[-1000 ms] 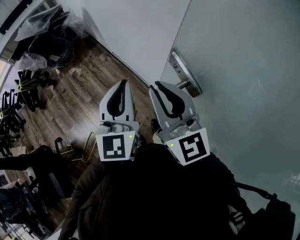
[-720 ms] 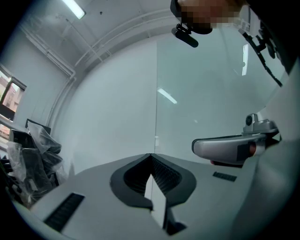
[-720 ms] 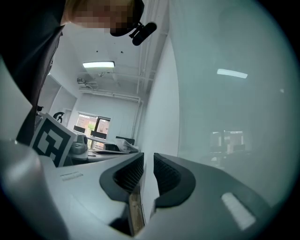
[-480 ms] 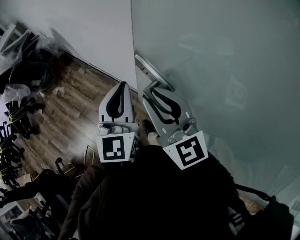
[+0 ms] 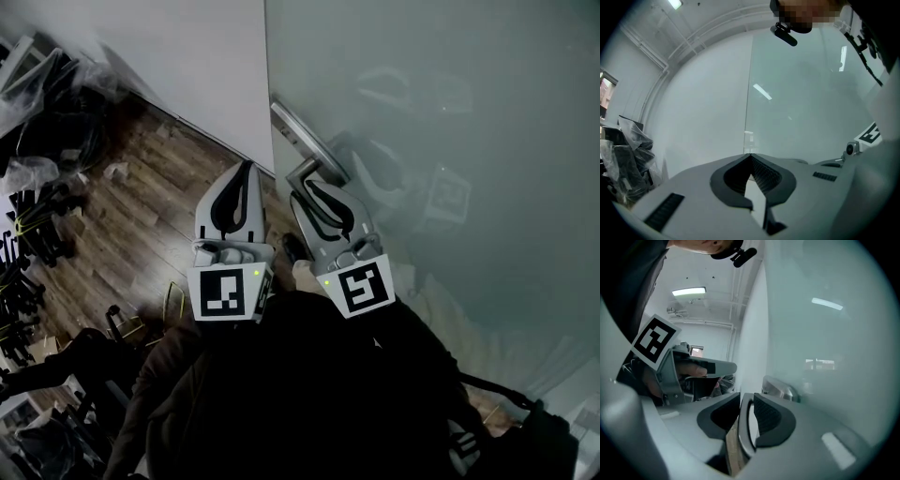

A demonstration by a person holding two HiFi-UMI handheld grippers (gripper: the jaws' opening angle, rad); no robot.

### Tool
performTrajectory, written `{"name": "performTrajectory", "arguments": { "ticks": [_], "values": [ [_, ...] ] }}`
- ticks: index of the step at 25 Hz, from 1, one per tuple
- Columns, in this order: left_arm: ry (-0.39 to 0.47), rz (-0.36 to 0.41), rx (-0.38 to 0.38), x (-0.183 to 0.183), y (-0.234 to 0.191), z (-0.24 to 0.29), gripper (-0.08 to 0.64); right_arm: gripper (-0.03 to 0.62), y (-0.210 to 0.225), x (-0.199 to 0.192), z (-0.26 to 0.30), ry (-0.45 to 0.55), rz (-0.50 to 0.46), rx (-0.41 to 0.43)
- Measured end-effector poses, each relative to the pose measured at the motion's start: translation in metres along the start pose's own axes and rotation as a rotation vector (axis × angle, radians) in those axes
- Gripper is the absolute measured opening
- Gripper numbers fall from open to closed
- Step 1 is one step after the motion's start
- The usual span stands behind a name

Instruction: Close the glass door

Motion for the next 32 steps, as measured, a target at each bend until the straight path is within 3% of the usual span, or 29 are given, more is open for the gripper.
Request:
{"name": "performTrajectory", "arguments": {
  "ticks": [7, 18, 32],
  "values": [
    [0.007, -0.004, -0.015, -0.003, -0.004, -0.007, -0.003, 0.081, 0.000, -0.011, 0.002, -0.078, 0.003, 0.016],
    [0.043, 0.015, -0.021, 0.001, -0.004, -0.013, -0.003, 0.067, 0.002, -0.017, 0.001, -0.066, 0.062, 0.058],
    [-0.063, 0.040, 0.020, -0.019, -0.012, -0.065, -0.003, 0.067, -0.018, -0.015, 0.003, -0.063, 0.085, 0.107]
  ]
}}
Point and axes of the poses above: the fingertips, and each gripper's own axes: z forward along the fingers, y to its right, x out of its top, the point moved 4 cm from there along -z, backward along the fingers, and after that the axes turned 1 degree about x, right-handed, at the moved point
